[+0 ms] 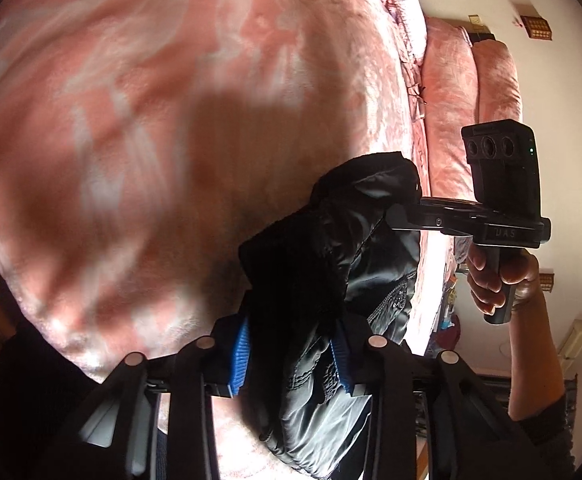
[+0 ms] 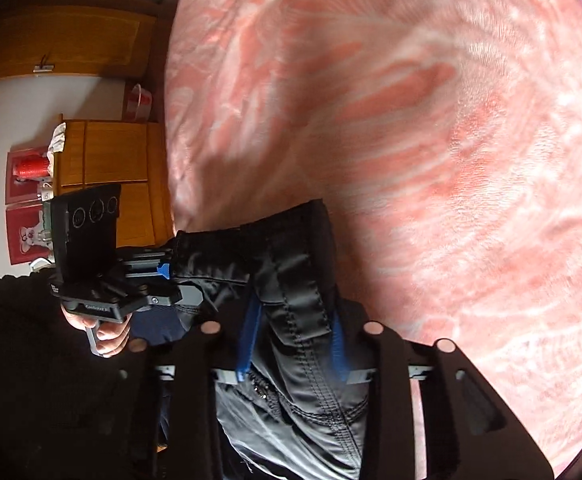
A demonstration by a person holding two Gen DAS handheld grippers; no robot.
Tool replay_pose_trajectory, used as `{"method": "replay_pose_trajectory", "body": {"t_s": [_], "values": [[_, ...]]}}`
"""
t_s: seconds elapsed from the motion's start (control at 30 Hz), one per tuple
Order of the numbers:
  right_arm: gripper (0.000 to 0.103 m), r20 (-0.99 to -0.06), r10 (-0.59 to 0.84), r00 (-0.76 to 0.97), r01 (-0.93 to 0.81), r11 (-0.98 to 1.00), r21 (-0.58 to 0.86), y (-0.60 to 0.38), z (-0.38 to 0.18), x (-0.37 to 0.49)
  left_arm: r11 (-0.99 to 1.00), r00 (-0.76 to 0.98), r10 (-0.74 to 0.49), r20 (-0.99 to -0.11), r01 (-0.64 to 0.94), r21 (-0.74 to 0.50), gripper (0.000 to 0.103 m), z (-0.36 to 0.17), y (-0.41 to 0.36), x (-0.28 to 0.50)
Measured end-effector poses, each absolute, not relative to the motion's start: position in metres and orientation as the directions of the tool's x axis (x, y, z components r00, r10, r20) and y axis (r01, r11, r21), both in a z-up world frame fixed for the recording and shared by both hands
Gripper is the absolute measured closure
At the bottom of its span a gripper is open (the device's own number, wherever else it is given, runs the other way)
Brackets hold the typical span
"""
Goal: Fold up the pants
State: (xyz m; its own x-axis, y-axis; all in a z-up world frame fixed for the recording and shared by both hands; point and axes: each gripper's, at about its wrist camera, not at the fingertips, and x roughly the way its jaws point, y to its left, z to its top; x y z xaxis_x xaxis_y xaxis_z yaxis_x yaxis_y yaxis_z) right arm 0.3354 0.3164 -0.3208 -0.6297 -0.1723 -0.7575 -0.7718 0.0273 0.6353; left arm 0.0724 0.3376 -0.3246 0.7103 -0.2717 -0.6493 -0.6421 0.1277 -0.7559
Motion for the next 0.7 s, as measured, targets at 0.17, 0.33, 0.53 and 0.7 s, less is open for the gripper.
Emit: {"method": "replay_pose_trajectory", "body": {"t_s": [0.17,0.33,0.53,0.7], "values": [[0.075,-0.799,-0.145,-0.584,-0.807,-0.009,0.591,0.311,-0.293,0.329,0.196,0.710,-0.248,-0.659,-0.629,-0.752,0.069,-0.296,0.333,0.075],[0.075,-0.837,-0.093,-0.539,-0.839,-0.030,0.543,0.294,-0.254,0.328,0.294,0.710,-0.213,-0.671,-0.608,-0.737,0.070,-0.258,0.320,0.080],[0.076,-0.870,-0.010,-0.493,-0.869,-0.039,0.493,0.260,-0.205,0.330,0.379,0.721,-0.193,-0.666,-0.571,-0.728,0.071,-0.220,0.301,0.083],[0.076,-0.888,0.046,-0.458,-0.889,-0.043,0.456,0.233,-0.173,0.326,0.456,0.730,-0.181,-0.659,-0.531,-0.714,0.071,-0.186,0.281,0.090]]}}
